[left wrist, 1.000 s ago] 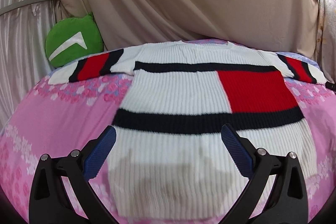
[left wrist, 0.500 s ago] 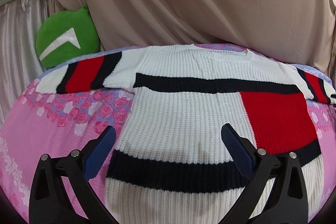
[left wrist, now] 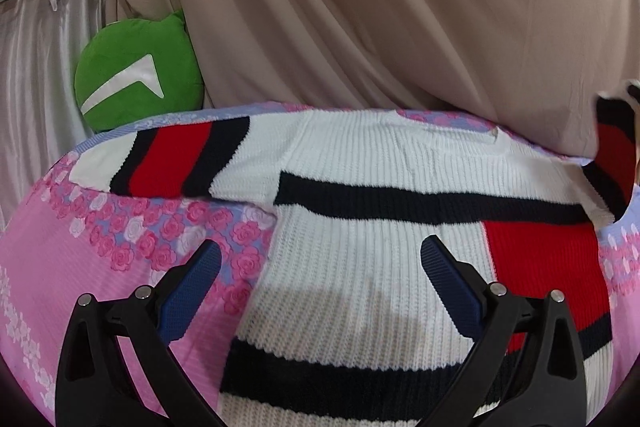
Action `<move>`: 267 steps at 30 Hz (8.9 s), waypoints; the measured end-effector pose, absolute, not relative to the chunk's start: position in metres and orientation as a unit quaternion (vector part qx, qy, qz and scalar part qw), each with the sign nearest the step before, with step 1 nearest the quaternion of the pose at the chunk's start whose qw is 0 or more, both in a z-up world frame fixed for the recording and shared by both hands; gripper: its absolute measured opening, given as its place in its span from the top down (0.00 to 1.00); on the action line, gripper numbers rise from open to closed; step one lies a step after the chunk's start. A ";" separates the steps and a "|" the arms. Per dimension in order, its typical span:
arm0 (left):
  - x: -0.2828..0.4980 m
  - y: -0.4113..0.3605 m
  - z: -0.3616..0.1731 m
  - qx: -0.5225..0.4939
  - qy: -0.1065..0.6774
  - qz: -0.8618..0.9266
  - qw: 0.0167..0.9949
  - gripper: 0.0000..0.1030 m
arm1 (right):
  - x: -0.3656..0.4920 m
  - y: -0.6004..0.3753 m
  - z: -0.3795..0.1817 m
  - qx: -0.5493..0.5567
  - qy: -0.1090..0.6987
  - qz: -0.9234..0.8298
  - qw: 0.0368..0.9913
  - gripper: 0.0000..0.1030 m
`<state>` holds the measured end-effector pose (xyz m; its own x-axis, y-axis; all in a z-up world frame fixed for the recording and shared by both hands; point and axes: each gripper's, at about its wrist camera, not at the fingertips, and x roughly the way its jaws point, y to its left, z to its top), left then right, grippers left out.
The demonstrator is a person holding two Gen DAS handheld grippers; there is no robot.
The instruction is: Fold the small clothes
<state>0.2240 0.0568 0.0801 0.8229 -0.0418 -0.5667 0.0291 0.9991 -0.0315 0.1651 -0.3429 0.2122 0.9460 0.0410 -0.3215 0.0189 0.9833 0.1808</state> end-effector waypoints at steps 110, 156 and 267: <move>0.393 0.050 0.023 -0.015 0.375 -0.080 0.923 0.82 | 0.239 -0.404 0.043 0.196 0.308 -0.031 0.930 0.90; 0.380 0.409 0.045 -0.315 0.325 0.127 0.883 0.93 | 0.217 -0.357 0.007 0.077 0.355 -0.040 0.931 1.00; 0.326 0.072 0.015 -0.126 0.378 -0.036 0.917 0.79 | 0.502 -0.010 0.040 -0.053 0.432 0.139 0.890 0.95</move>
<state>0.3260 0.0720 0.0150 0.7117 -0.1614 -0.6837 -0.0288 0.9657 -0.2579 0.5020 -0.0100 0.0401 0.5881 0.2010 -0.7834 -0.2927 0.9559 0.0256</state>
